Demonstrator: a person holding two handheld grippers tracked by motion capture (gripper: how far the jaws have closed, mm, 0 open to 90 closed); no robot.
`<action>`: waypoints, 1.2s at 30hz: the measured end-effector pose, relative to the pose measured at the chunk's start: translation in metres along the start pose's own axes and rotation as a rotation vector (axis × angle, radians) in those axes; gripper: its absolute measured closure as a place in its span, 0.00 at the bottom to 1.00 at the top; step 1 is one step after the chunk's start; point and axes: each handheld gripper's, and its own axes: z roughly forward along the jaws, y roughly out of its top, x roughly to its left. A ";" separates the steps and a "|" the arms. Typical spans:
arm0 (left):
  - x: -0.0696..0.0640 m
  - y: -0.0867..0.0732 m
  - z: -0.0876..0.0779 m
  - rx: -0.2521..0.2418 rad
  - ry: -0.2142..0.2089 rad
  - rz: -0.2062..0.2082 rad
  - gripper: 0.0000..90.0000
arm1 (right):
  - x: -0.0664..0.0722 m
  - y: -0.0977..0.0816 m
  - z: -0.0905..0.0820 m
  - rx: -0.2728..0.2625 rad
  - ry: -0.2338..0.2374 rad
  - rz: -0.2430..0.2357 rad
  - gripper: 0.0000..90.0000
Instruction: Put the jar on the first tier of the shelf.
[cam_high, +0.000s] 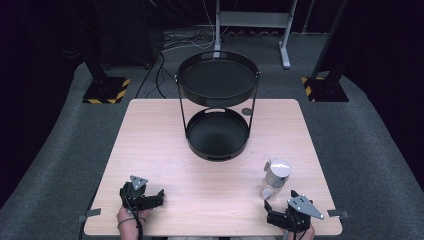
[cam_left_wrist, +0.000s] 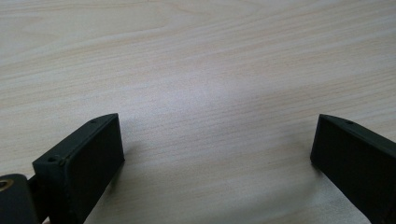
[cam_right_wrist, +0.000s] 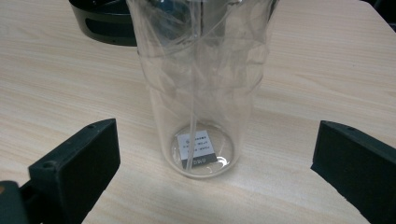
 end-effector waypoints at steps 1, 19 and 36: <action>0.000 0.000 0.000 0.001 0.001 0.000 0.02 | -0.001 0.002 0.001 -0.010 0.001 0.000 0.00; 0.000 0.000 0.001 0.005 0.001 -0.001 0.00 | -0.001 0.022 0.015 -0.043 0.033 -0.026 0.00; 0.000 0.000 0.001 0.005 0.001 -0.001 0.00 | 0.002 0.032 0.031 -0.083 0.040 -0.031 0.00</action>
